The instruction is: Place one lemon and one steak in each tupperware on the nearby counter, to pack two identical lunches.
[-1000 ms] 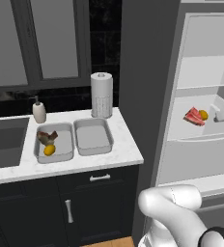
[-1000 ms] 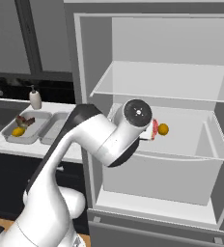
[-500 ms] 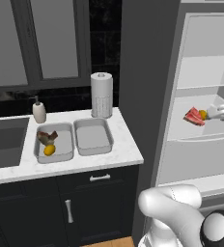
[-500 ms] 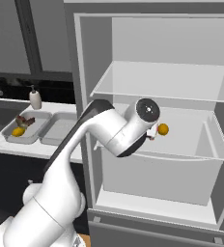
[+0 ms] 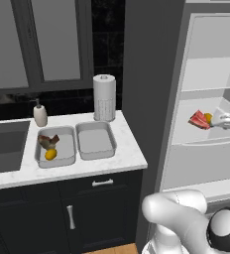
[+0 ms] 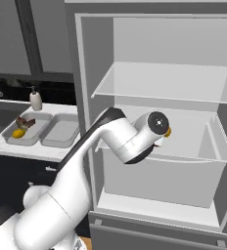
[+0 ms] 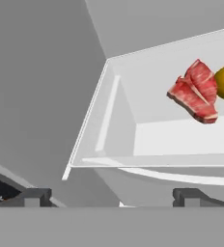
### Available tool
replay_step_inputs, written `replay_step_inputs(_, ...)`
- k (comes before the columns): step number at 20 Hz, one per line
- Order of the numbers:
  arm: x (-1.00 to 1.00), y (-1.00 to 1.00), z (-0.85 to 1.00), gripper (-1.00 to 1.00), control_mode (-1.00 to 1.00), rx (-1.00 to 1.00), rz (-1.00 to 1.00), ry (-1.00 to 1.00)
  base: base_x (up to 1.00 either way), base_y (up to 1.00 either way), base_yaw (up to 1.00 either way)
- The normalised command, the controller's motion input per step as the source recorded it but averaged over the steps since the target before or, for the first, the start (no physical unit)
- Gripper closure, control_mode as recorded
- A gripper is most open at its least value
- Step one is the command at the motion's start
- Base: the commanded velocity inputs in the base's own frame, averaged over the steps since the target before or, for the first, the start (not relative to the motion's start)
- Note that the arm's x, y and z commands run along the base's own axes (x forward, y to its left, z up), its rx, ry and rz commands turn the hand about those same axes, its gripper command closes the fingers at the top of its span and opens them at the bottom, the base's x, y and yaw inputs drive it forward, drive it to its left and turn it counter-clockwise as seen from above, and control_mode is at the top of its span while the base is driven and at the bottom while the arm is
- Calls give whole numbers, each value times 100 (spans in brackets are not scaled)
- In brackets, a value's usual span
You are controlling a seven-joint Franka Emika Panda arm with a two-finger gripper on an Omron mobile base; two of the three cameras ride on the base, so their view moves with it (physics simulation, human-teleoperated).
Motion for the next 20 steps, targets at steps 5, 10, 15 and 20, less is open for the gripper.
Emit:
replay_step_inputs(5, 60, -30, -1, -100, -100, 0, -5, 2, 0, 0, 0)
replay_step_inputs(10, 4, -6, -31, -100, -100, 4, 0, 0, 0, 0, 0)
replay_step_inputs(15, 2, 0, -26, -100, -100, 2, 0, 0, 0, 0, 0)
replay_step_inputs(20, 14, 0, -9, -100, -100, 1, 0, 0, 0, 0, 0)
